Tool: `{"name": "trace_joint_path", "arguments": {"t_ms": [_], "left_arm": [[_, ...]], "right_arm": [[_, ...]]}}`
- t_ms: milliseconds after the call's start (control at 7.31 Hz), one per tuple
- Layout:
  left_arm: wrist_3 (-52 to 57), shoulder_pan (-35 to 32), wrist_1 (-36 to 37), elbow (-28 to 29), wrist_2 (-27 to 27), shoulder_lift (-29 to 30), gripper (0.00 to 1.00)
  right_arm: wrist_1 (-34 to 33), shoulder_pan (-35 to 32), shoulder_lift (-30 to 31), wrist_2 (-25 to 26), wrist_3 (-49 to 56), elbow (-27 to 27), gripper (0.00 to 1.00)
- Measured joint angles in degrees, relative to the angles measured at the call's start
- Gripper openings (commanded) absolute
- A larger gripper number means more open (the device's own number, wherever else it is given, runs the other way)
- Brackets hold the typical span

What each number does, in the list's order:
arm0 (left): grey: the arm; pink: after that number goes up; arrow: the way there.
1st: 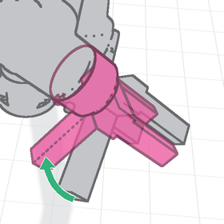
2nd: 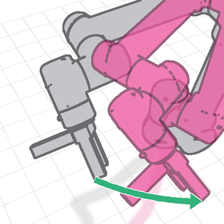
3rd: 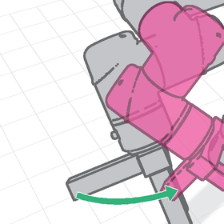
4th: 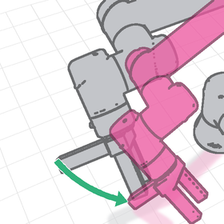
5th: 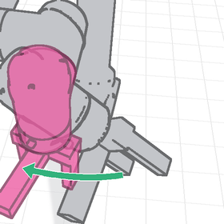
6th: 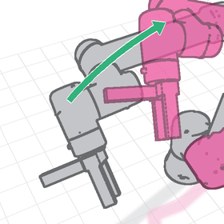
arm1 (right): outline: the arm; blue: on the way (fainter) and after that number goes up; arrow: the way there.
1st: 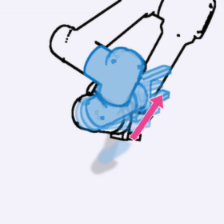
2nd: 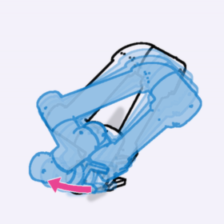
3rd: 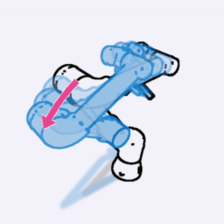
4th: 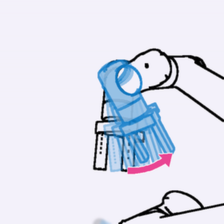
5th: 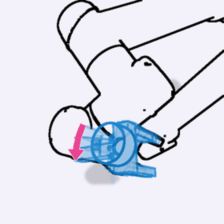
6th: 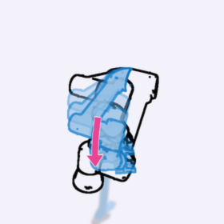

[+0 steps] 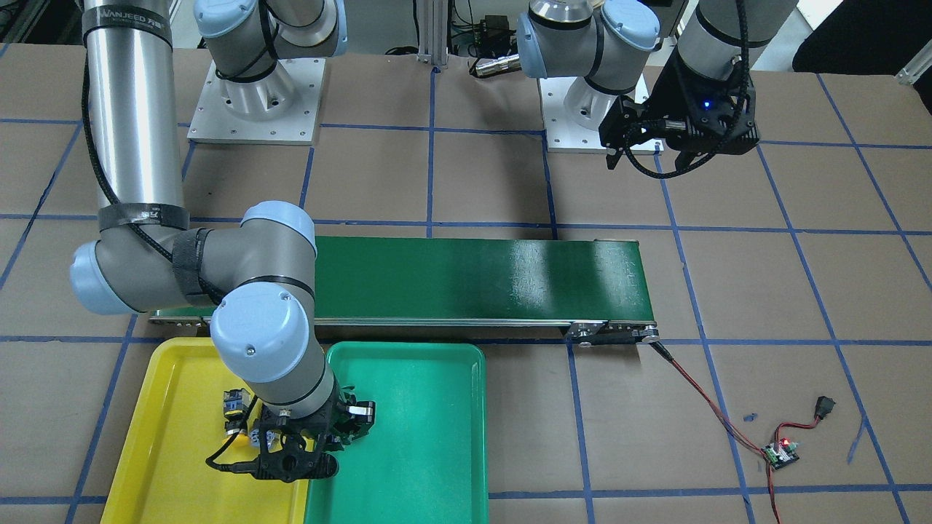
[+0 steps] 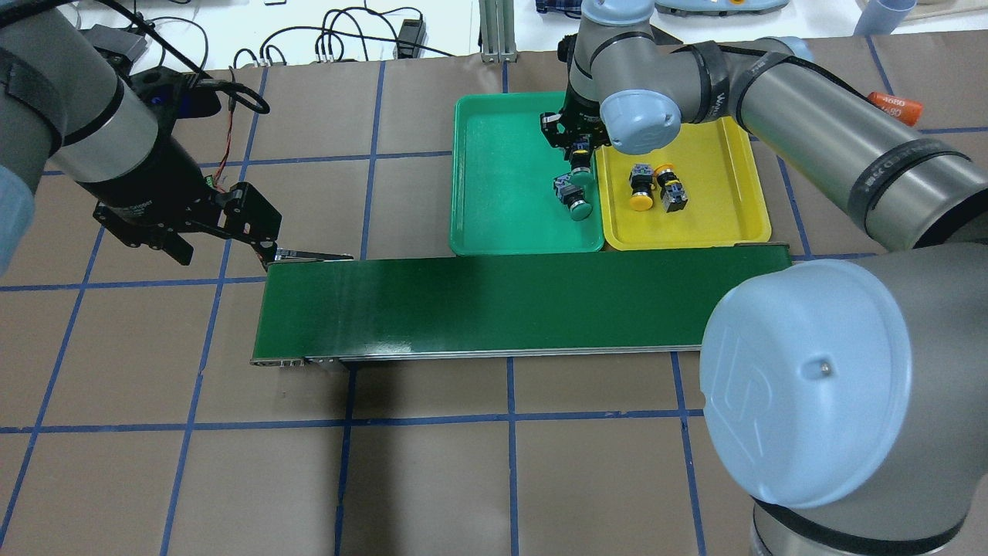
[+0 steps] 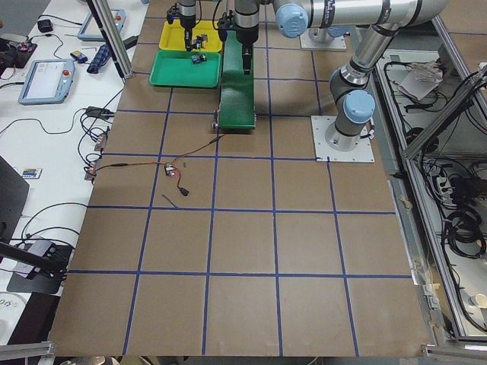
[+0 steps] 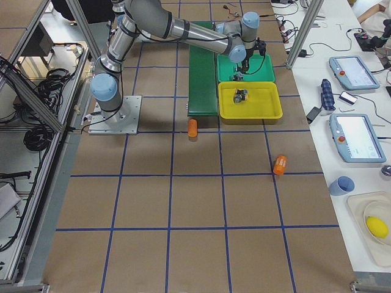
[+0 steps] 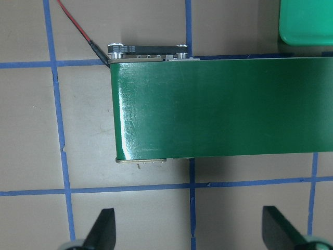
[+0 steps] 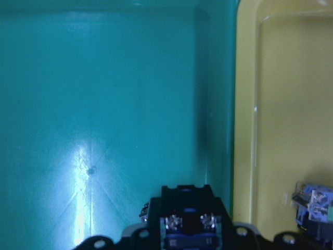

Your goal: Sort buttons by color to trays

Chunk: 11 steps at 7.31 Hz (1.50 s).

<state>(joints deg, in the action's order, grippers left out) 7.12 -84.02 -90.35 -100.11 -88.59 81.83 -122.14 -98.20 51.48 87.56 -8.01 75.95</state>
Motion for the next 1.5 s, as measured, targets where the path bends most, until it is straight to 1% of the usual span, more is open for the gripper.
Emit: {"name": "trace_joint_path", "arguments": {"t_ms": [410, 684, 1094, 1230, 1367, 1504], "left_arm": [[0.0, 0.0, 0.0, 0.0, 0.0, 0.0, 1.0], [0.0, 0.0, 0.0, 0.0, 0.0, 0.0, 1.0], [0.0, 0.1, 0.1, 0.0, 0.1, 0.0, 1.0], [0.0, 0.1, 0.1, 0.1, 0.1, 0.0, 1.0], [0.0, 0.1, 0.1, 0.1, 0.1, 0.1, 1.0], [0.0, 0.1, 0.1, 0.0, 0.1, 0.1, 1.0]], "right_arm": [[-1.0, 0.5, -3.8, -0.1, 1.1, -4.2, 0.0], [-1.0, 0.4, -4.5, -0.7, 0.0, -5.7, 0.0], [-0.9, -2.5, -4.9, -2.7, -8.9, -6.2, 0.0], [-0.9, -3.8, -5.2, -3.1, -11.0, -6.0, 0.32], [-0.8, -5.1, -5.7, -3.2, -12.8, -5.9, 0.99], [-0.8, -6.0, -6.0, -3.1, -14.0, -5.8, 1.0]]}}
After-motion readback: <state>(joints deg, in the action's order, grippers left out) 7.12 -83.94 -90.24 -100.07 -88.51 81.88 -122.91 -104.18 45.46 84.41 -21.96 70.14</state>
